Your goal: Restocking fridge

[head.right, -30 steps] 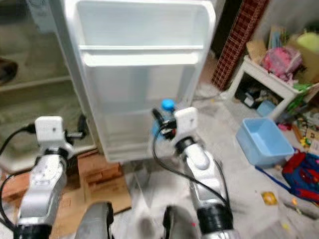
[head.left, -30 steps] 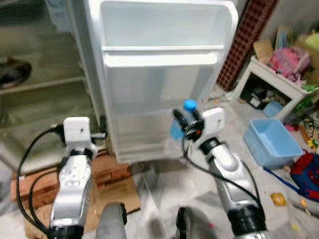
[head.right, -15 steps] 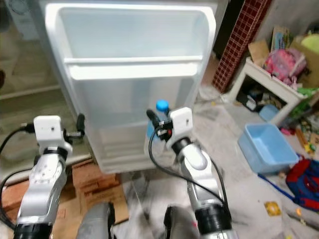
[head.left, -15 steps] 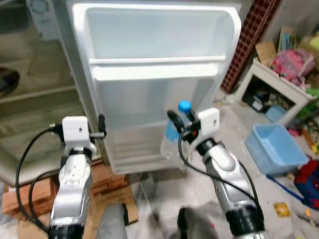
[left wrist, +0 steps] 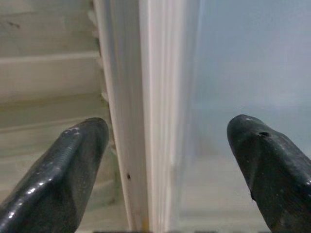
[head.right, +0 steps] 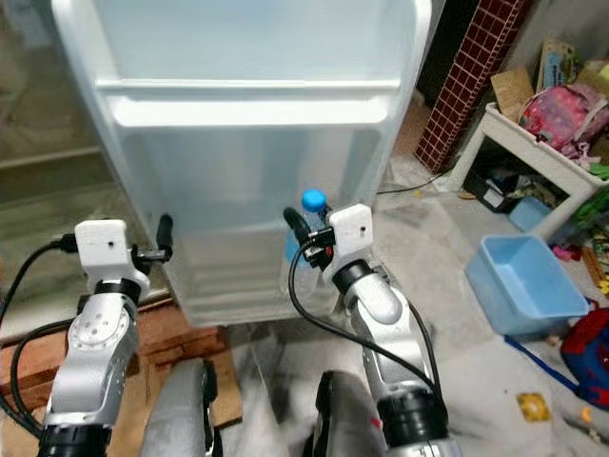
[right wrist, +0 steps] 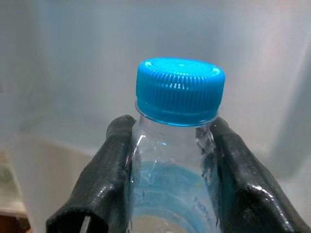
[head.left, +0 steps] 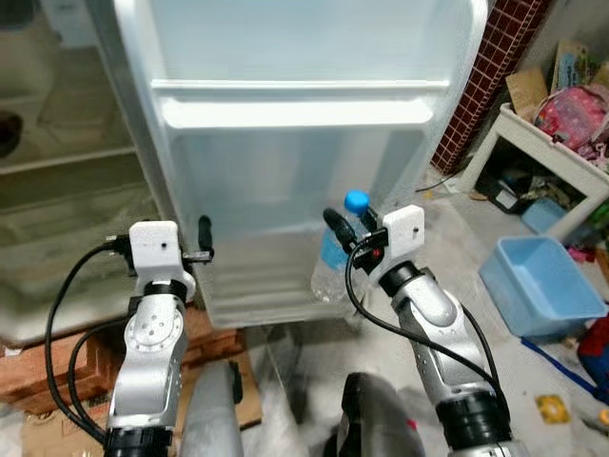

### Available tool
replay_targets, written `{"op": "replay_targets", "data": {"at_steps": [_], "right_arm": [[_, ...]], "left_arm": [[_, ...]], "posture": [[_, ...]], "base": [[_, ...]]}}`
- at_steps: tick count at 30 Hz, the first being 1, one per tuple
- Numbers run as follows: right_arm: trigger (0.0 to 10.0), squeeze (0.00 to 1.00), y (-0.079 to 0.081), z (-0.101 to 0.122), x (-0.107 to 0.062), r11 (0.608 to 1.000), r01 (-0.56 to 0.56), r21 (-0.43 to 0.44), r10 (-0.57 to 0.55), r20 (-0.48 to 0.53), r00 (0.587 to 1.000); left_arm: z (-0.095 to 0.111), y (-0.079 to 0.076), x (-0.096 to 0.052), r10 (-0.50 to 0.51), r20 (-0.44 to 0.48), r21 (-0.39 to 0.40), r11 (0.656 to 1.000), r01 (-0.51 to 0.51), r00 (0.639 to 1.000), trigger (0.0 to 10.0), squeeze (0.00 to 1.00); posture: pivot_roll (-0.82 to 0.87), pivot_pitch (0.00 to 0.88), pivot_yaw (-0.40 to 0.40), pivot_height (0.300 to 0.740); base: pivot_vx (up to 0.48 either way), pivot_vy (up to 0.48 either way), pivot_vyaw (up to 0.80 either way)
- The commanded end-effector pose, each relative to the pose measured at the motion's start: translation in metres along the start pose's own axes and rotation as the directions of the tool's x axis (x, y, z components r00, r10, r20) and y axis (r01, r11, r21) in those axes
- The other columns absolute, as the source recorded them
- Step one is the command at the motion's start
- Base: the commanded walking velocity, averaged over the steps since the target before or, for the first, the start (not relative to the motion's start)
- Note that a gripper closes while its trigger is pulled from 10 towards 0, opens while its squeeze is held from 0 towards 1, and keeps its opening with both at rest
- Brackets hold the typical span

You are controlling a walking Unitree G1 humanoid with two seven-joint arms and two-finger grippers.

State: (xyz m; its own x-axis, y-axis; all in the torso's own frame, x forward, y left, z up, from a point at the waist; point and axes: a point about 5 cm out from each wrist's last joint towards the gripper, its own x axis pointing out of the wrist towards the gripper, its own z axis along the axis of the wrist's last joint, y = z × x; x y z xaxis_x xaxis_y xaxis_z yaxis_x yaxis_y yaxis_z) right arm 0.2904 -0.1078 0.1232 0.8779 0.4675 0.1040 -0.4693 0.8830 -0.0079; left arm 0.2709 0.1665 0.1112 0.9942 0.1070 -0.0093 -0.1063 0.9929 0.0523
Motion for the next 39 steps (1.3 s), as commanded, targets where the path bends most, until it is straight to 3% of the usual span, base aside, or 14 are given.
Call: {"op": "replay_targets", "data": {"at_steps": [1, 20, 31, 39], "right_arm": [[10.0, 0.0, -0.004, 0.006, -0.001, 1.0, 0.011, -0.005, -0.011, 0.027, 1.0], [10.0, 0.0, 0.002, 0.01, 0.001, 0.999, -0.022, -0.025, 0.023, 0.053, 0.998], [10.0, 0.0, 0.016, 0.018, 0.005, 0.984, -0.115, -0.139, 0.129, 0.091, 0.988], [10.0, 0.0, 0.016, 0.018, 0.006, 0.985, -0.117, -0.127, 0.13, 0.099, 0.987]], "left_arm": [[0.001, 0.0, 0.0, 0.002, 0.004, 0.01, 1.0, -0.002, 1.0, 10.0, 0.0], [0.001, 0.001, 0.001, -0.001, 0.003, 0.012, 1.0, 0.001, 1.0, 10.0, 0.0], [0.0, 0.002, 0.001, 0.004, -0.002, 0.013, 1.0, -0.004, 1.0, 10.0, 0.0], [-0.001, 0.002, 0.0, 0.008, -0.006, 0.01, 1.0, -0.008, 1.0, 10.0, 0.0]], "posture": [[0.03, 0.0, -0.041, 0.517], [0.02, 0.0, -0.042, 0.517], [0.02, 0.0, -0.044, 0.517], [0.02, 0.0, -0.043, 0.517]], "base": [[0.0, 0.0, 0.0], [0.0, 0.0, 0.0], [0.266, 0.0, 0.0], [0.279, 0.0, 0.0]]}}
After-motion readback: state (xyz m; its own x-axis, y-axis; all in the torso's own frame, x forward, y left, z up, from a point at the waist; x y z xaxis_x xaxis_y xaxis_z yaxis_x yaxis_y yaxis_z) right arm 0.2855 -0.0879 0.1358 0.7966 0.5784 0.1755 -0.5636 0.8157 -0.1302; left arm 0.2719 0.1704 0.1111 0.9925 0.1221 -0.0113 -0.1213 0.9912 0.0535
